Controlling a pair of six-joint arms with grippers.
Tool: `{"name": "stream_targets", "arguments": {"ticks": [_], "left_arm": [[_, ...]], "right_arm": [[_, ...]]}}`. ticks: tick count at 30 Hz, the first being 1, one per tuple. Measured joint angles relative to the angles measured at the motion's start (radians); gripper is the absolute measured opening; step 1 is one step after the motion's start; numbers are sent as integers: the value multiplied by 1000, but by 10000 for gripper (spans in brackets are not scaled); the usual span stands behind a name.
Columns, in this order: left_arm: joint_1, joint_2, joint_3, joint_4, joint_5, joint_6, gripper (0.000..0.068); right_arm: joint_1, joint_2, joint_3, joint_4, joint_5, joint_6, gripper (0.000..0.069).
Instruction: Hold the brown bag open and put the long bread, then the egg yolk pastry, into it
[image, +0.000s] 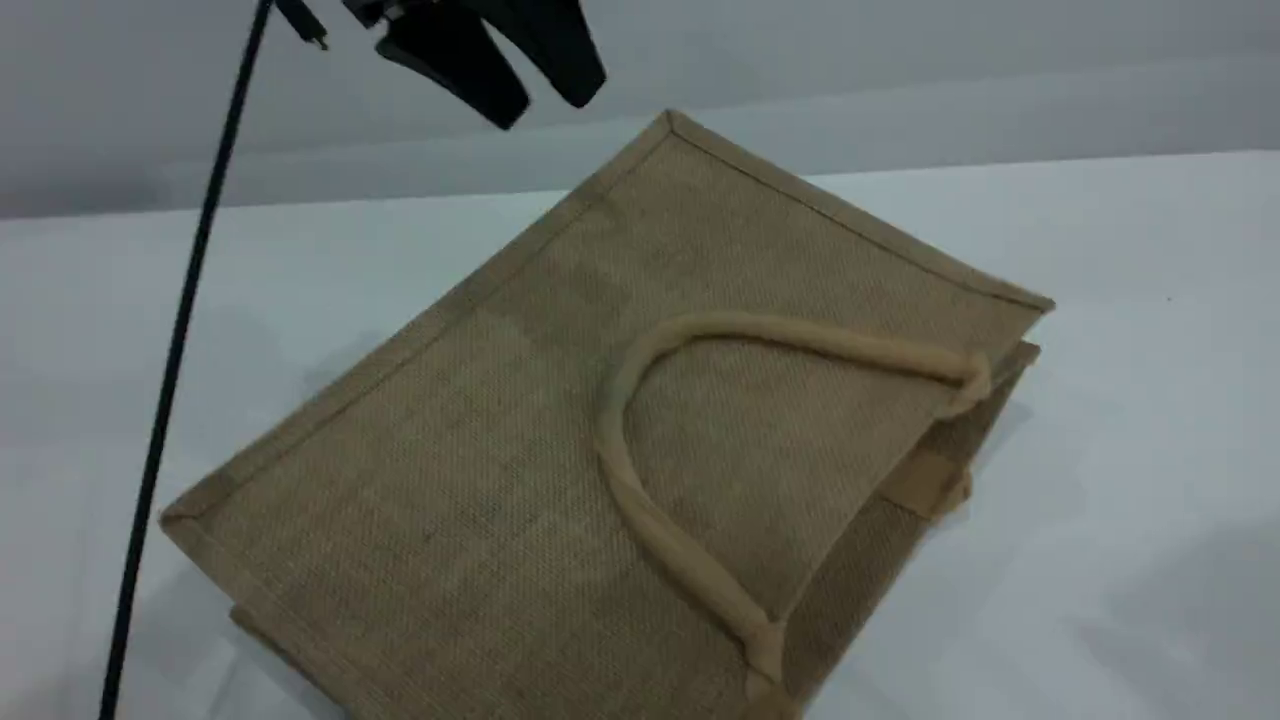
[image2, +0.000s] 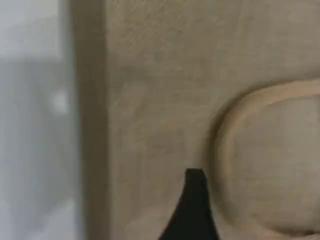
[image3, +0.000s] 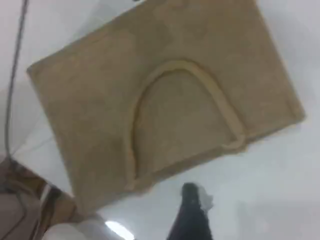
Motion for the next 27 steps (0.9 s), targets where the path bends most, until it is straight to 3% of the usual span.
{"name": "stream_targets", "arguments": {"ticks": [4,8,17,21,27], "left_arm": [[19,-58,0,109,3,-48,566],[19,-136,0,155,5,-62,566],[18,-334,0,191,5,-100,566],[17,-421,0,212,7,-138,566],[17,-553,64,238,4,-141,566]], "right_arm": [[0,-88,19,-109,-1,103,524],[0,-205,94,-103,-2,115,524],[0,-563,383,-95,-10,81,524],[0,-738,516,-157,-115,164,524],[0,-932,683,-313,-125,314,523]]}}
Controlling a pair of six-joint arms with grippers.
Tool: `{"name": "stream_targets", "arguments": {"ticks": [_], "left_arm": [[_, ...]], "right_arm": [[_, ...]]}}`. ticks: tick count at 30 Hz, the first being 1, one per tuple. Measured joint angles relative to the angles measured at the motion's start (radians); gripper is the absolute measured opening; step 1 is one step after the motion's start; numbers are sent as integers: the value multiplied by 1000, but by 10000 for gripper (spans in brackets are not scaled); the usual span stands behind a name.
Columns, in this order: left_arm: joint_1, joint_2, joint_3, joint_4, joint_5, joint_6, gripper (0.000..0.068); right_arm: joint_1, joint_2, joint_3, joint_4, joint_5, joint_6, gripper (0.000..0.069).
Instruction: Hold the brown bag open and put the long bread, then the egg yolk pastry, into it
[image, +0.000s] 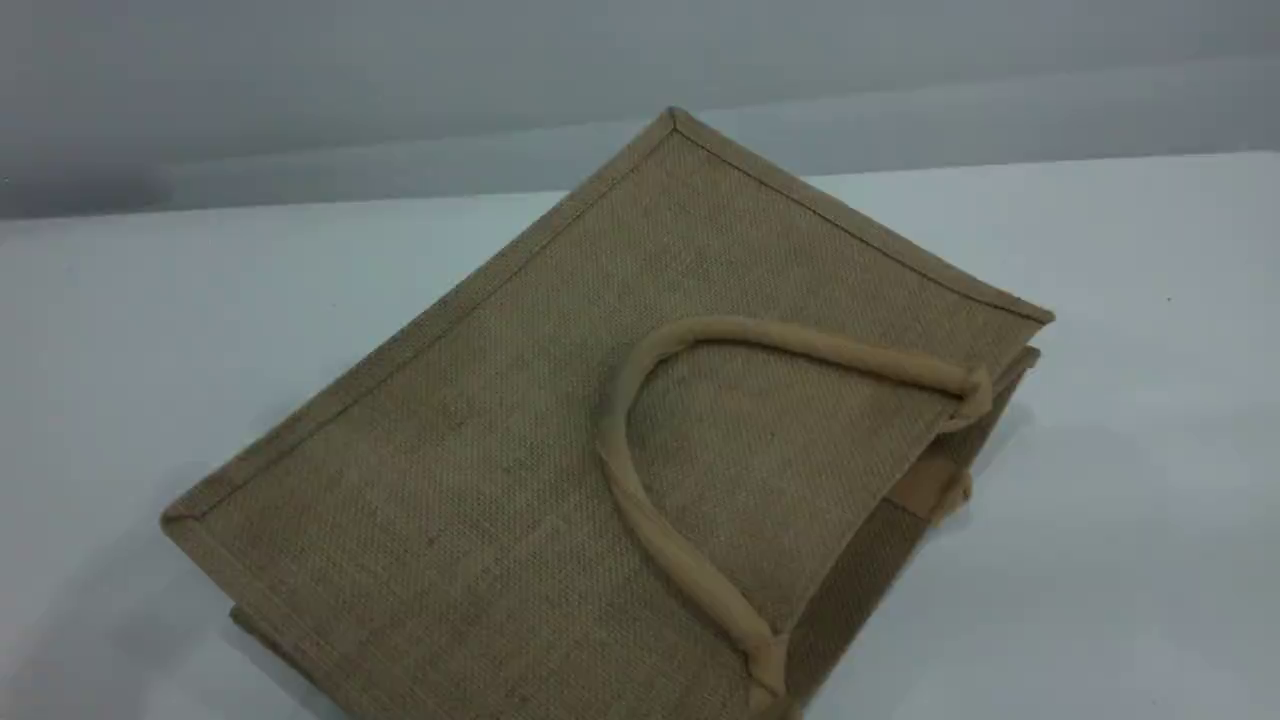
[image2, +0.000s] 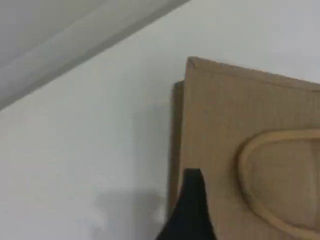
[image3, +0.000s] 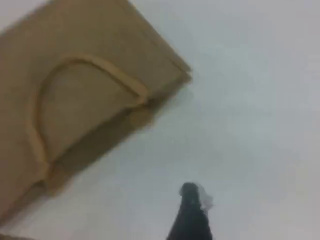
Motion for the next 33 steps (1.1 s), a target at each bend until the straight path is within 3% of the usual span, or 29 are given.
{"name": "stream_targets", "arguments": {"ticks": [4,8,17,24,33], "left_arm": [[0,-114,126,30,0,0,566],[0,-246,291,26,0,-9,566],[0,-583,707,27,-1,-132,566],[0,-870,973,111,-78,-212,566],[0,-1192,1207,252,-107,-336,566]], "right_arm": [[0,-45,75,-24,-16,38,523],[0,-46,77,-49,-19,36,523],[0,-46,83,-87,-36,38,523],[1,-46,83,-87,-36,42,523],[1,-46,83,-87,-36,42,523]]}}
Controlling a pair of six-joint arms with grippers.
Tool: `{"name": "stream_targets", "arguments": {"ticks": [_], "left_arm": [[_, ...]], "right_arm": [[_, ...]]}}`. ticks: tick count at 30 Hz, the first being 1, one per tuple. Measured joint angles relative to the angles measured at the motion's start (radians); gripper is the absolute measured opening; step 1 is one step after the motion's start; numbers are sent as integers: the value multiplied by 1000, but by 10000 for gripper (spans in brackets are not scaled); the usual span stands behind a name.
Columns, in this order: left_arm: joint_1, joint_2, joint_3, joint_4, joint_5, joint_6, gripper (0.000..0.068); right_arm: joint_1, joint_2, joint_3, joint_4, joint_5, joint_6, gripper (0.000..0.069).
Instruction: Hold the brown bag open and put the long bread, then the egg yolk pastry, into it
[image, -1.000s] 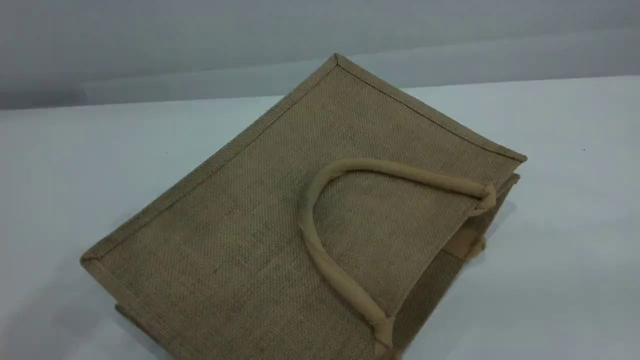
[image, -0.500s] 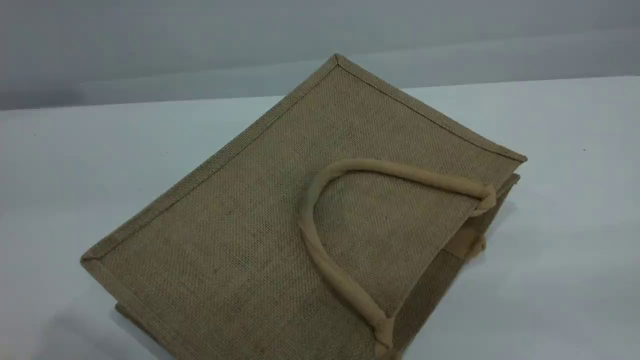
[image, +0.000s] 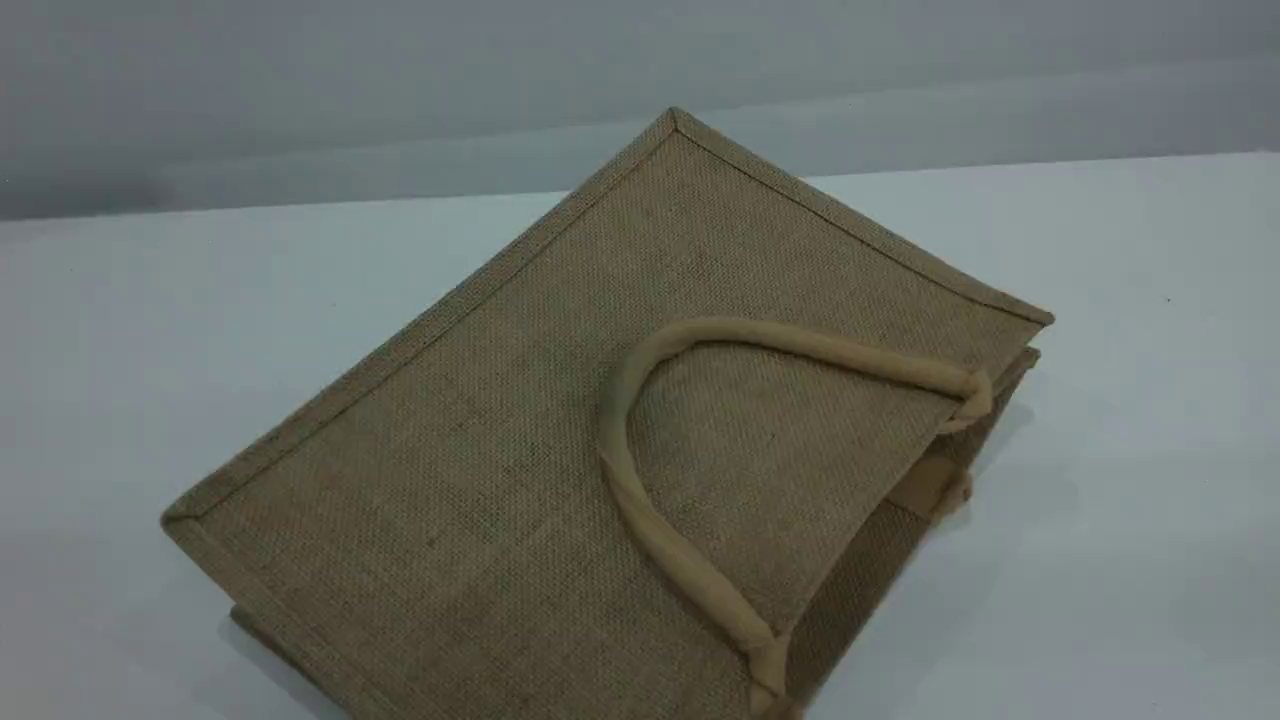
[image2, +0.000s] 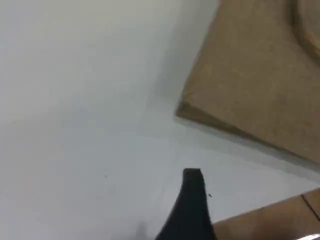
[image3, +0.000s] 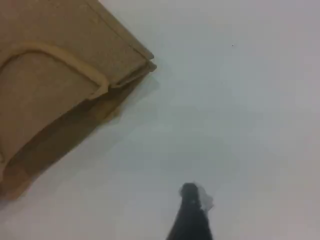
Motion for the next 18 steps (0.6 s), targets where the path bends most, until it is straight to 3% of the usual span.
{"name": "stream_targets", "arguments": {"ticks": [18], "left_arm": [[0,-315,155,-2,-39,-43,566]], "right_arm": [[0,-51,0,0,2,0,523]]}}
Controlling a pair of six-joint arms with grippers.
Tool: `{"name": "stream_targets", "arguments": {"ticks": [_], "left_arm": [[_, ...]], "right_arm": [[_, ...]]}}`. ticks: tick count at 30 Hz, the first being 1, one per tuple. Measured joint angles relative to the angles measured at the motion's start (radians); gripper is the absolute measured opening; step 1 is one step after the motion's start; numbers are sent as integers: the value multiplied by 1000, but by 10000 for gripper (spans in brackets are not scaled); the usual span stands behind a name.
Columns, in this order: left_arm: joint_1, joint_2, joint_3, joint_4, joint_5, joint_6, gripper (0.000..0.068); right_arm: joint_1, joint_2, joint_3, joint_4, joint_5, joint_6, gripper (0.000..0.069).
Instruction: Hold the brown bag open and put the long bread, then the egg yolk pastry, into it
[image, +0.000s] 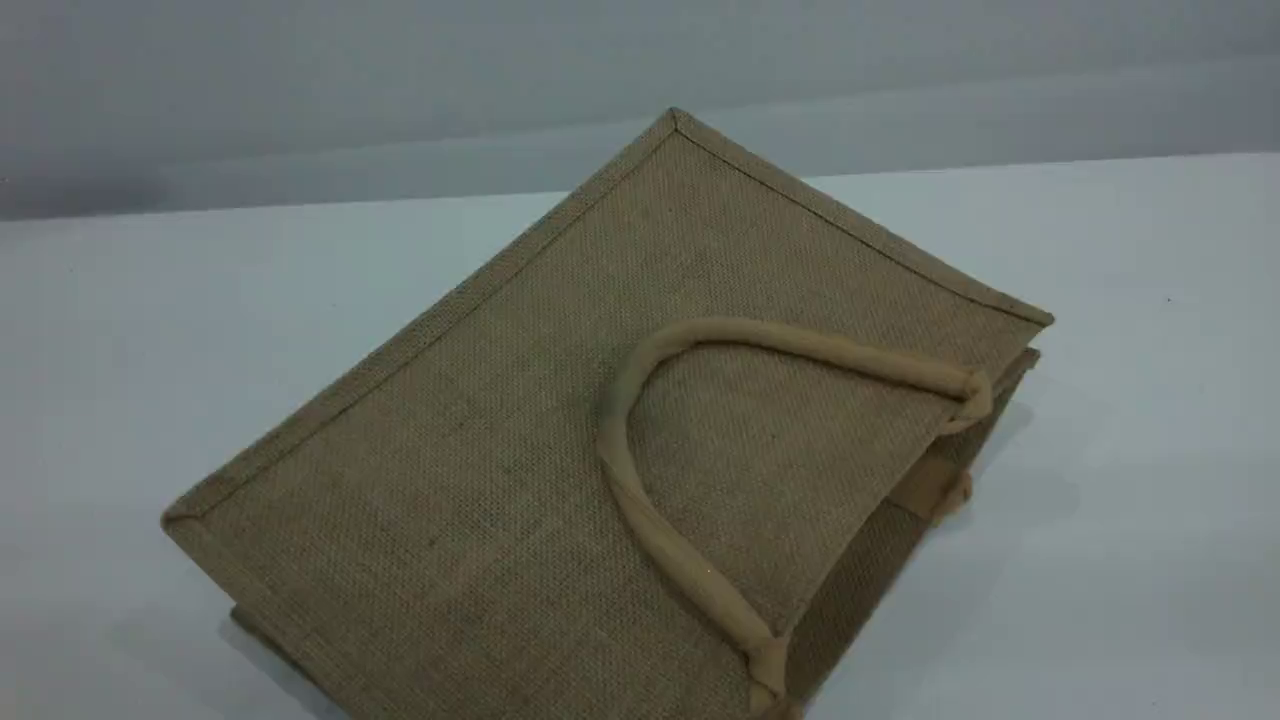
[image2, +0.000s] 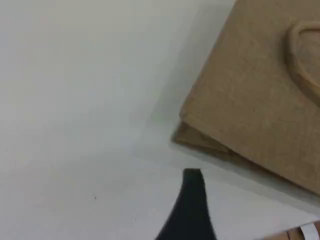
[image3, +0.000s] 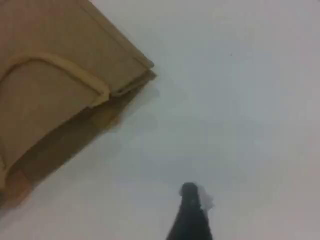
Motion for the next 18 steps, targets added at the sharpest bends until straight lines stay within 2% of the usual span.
{"name": "stream_targets", "arguments": {"ticks": [7,18], "left_arm": [[0,1,-1,0,1,1,566],[0,1,-2,0,1,2,566]], "right_arm": [[0,-123,0,0,2,0,523],[0,-128,1,0,1,0,523]]}}
